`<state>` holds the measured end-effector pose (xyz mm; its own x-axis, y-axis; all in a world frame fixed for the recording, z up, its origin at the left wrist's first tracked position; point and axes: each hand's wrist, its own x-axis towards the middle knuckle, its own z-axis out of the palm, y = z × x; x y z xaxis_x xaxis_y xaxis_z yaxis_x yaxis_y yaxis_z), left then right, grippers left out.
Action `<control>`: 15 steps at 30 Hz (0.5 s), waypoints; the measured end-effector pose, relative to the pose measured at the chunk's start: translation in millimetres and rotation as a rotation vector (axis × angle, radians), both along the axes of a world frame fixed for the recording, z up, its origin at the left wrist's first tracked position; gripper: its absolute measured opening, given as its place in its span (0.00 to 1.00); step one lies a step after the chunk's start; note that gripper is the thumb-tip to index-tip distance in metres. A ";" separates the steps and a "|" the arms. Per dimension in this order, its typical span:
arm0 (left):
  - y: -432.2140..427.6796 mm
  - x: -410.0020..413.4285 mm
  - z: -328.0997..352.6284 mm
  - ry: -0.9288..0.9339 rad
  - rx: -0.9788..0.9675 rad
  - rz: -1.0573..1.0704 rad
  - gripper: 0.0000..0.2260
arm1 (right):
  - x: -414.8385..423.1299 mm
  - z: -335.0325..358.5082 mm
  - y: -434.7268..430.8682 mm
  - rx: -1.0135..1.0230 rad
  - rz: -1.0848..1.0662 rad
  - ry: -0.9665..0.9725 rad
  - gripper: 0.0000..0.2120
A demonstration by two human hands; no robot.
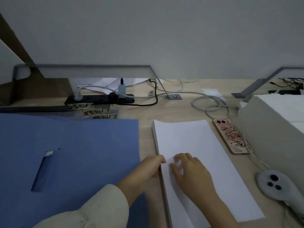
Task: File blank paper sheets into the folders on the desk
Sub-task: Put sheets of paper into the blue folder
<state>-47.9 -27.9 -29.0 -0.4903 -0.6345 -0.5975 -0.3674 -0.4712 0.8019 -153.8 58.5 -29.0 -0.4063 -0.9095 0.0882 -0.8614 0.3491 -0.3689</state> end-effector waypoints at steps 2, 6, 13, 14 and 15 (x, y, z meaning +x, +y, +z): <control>7.6 4.4 -0.6 0.048 -0.029 0.009 0.10 | 2.6 0.4 1.6 0.001 -0.015 -0.034 0.20; 21.3 13.0 -12.5 0.374 0.237 0.105 0.11 | 11.1 0.4 3.4 0.006 -0.036 -0.080 0.27; 31.6 15.6 -23.1 0.578 0.374 0.212 0.12 | 19.4 -5.5 3.1 -0.040 -0.079 -0.079 0.23; 31.1 16.1 -26.1 0.582 0.371 0.209 0.12 | 19.1 -6.1 2.6 -0.038 -0.080 -0.081 0.22; 31.3 16.7 -27.8 0.587 0.362 0.204 0.12 | 18.7 -6.4 2.1 -0.036 -0.081 -0.079 0.22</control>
<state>-31.2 3.4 -56.8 -0.6883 -0.5593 -0.4620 0.1997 -0.7583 0.6205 -135.1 60.7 -35.3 -0.4855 -0.8701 0.0846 -0.7986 0.4020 -0.4479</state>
